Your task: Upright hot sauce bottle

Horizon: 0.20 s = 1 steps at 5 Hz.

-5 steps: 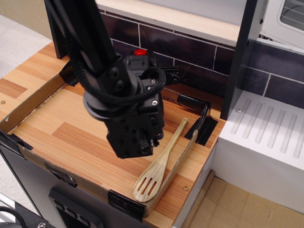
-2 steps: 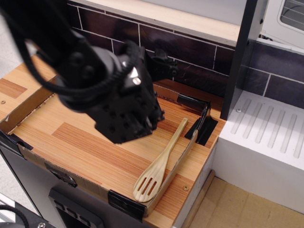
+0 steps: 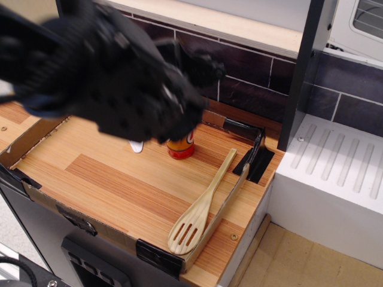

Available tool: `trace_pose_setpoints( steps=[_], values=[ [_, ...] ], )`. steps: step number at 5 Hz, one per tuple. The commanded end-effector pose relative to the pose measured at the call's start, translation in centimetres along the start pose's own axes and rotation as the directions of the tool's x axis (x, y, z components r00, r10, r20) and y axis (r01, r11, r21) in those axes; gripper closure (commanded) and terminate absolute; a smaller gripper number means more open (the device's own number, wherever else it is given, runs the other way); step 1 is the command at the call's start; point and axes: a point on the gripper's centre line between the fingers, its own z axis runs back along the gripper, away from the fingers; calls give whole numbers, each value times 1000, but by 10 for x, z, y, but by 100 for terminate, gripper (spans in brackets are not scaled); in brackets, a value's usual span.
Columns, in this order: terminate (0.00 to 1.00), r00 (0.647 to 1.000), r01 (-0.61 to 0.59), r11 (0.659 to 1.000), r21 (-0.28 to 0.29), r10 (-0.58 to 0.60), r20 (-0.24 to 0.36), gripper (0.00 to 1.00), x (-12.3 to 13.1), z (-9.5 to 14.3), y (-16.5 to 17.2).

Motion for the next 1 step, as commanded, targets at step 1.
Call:
trace_pose_setpoints(
  steps=[1],
  values=[
    [100,998,-10,1000,10,11,-60,0,19,13,-3]
  ],
)
